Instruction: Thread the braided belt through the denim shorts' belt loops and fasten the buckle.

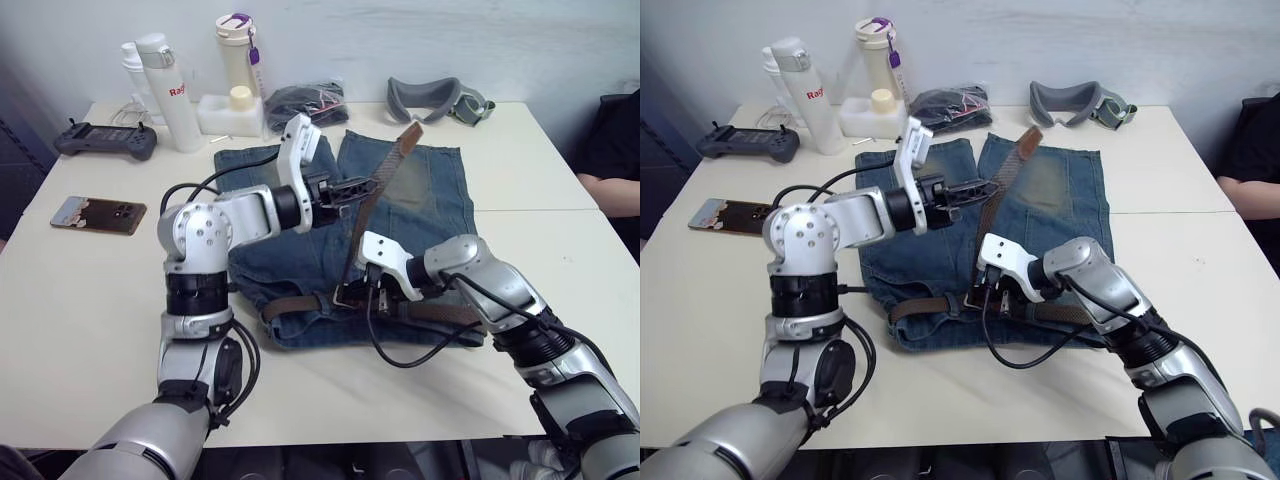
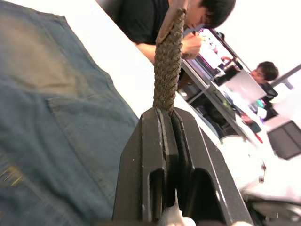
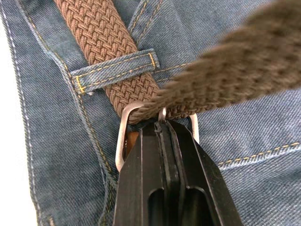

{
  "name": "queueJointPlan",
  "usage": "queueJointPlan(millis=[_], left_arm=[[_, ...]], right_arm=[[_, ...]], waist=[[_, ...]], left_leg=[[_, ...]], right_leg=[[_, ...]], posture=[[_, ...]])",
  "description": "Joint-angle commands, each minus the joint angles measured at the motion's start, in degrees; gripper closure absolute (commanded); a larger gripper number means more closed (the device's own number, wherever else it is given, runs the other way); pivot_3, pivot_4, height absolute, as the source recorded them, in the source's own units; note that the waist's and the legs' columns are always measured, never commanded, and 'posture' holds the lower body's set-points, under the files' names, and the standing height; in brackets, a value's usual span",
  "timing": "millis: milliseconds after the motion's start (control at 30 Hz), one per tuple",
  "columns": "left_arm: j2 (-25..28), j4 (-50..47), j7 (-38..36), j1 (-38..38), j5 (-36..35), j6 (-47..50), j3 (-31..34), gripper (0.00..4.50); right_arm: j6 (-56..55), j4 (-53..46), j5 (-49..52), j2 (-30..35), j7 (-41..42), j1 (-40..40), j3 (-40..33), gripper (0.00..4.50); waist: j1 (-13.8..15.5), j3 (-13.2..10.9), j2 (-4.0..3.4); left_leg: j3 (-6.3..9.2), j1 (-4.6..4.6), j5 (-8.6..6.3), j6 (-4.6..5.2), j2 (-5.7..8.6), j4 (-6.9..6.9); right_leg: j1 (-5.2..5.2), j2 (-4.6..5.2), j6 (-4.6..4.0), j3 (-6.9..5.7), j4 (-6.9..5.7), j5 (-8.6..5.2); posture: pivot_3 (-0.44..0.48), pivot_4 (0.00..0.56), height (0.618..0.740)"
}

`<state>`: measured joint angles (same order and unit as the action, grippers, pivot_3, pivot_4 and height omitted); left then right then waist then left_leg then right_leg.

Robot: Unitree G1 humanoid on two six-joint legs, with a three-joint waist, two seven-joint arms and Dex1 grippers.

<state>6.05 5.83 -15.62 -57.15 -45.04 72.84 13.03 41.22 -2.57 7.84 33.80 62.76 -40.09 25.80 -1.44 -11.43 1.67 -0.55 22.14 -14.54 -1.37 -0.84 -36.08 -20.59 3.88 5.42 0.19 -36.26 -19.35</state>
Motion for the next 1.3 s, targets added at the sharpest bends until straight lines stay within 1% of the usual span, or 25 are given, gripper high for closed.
queueJointPlan(millis=[33, 167, 300, 500, 700, 767, 833, 933, 1067, 1200, 1300], left_arm=[[-2.0, 0.3, -4.1, -8.1, -3.1, -6.9, 2.1, 4.5], [-1.9, 3.7, -8.8, -8.4, 1.3, -8.9, -5.0, 4.5], [-2.0, 6.1, -13.0, -8.1, 4.2, -10.8, -9.5, 4.5], [-4.5, 12.7, -15.6, -11.3, 6.2, -13.6, -10.4, 4.5], [-8.0, 20.6, -19.2, -14.4, 9.2, -15.8, -12.7, 4.5], [-10.0, 23.0, -18.4, -14.4, 9.3, -14.5, -12.4, 4.5], [-11.8, 22.5, -19.3, -13.6, 9.7, -12.6, -14.5, 4.5], [-14.1, 24.8, -19.5, -16.0, 7.6, -11.4, -11.4, 4.5], [-15.3, 33.4, -19.4, -25.5, 4.4, -13.7, -3.2, 4.5], [-13.1, 43.1, -22.2, -37.5, 2.0, -16.6, 4.5, 4.5], [-11.5, 49.1, -23.3, -42.7, 2.6, -19.8, 7.8, 4.5]], right_arm=[[1.5, 1.1, -4.8, 0.7, -0.9, 7.9, 9.2, 4.47], [1.0, -3.2, -5.6, 1.3, -1.6, 10.4, 9.5, 4.47], [1.2, -5.9, -7.0, 1.3, -2.5, 11.6, 9.5, 4.47], [0.2, -6.8, -9.3, 1.6, -2.1, 11.9, 10.5, 4.47], [-4.7, -7.1, -13.0, 1.2, -0.9, 11.9, 12.4, 4.47], [-6.3, -7.4, -14.3, 1.3, -0.5, 12.0, 12.7, 4.47], [-7.7, -8.0, -15.1, 1.3, 0.2, 12.3, 12.8, 4.47], [-8.5, -8.5, -15.7, 1.2, 1.3, 13.1, 12.4, 4.47], [-8.5, -9.1, -16.0, 0.9, 1.9, 13.8, 11.9, 4.47], [-7.4, -9.2, -15.6, -0.2, 2.2, 14.3, 11.4, 4.47], [-6.8, -9.0, -15.5, -0.8, 2.3, 14.3, 11.3, 4.47]], waist=[[-0.1, 0.0, 0.0], [0.0, 0.0, 0.0], [0.0, 0.0, 0.02], [0.1, 0.0, 0.02], [0.1, 0.0, 0.02], [0.1, 0.0, 0.02], [0.1, 0.1, 0.02], [0.2, 0.1, 0.0], [0.7, 0.1, 0.0], [1.3, 0.0, 0.01], [1.3, 0.0, 0.01]], left_leg=[[-0.03, 0.0, 0.02, -0.04, 0.0, 0.02], [-0.05, -0.02, -0.02, -0.21, -0.05, 0.04], [-0.07, -0.03, -0.07, -0.26, -0.03, 0.08], [-0.08, -0.01, -0.11, -0.27, -0.05, 0.15], [-0.12, -0.02, -0.1, -0.22, 0.01, 0.1], [-0.12, -0.02, -0.08, -0.19, 0.01, 0.09], [-0.12, -0.03, -0.08, -0.18, 0.01, 0.09], [-0.11, -0.02, -0.08, -0.17, 0.01, 0.1], [-0.1, 0.01, -0.07, -0.16, 0.05, 0.08], [-0.09, 0.05, -0.07, -0.1, 0.12, 0.07], [-0.11, 0.11, -0.05, -0.05, 0.18, 0.08]], right_leg=[[-0.01, -0.01, 0.0, -0.01, 0.01, 0.0], [-0.02, -0.14, 0.02, -0.08, 0.07, 0.01], [0.08, -0.15, 0.09, -0.11, 0.26, 0.05], [0.05, -0.12, 0.09, -0.09, 0.36, 0.05], [0.08, -0.08, 0.16, -0.12, 0.35, 0.09], [0.09, -0.09, 0.18, -0.17, 0.35, 0.11], [0.1, -0.07, 0.18, -0.18, 0.35, 0.12], [0.1, -0.04, 0.19, -0.16, 0.36, 0.12], [0.07, -0.02, 0.19, -0.26, 0.36, 0.12], [0.06, -0.01, 0.25, -0.4, 0.44, 0.15], [0.01, 0.14, 0.3, -0.41, 0.44, 0.18]], posture=[[0.0, 0.15, 0.74], [0.0, 0.15, 0.74], [0.0, 0.15, 0.74], [0.0, 0.15, 0.74], [0.0, 0.15, 0.74], [0.0, 0.15, 0.74], [0.0, 0.15, 0.74], [0.0, 0.15, 0.74], [0.0, 0.15, 0.74], [0.0, 0.15, 0.74], [0.0, 0.15, 0.74]])
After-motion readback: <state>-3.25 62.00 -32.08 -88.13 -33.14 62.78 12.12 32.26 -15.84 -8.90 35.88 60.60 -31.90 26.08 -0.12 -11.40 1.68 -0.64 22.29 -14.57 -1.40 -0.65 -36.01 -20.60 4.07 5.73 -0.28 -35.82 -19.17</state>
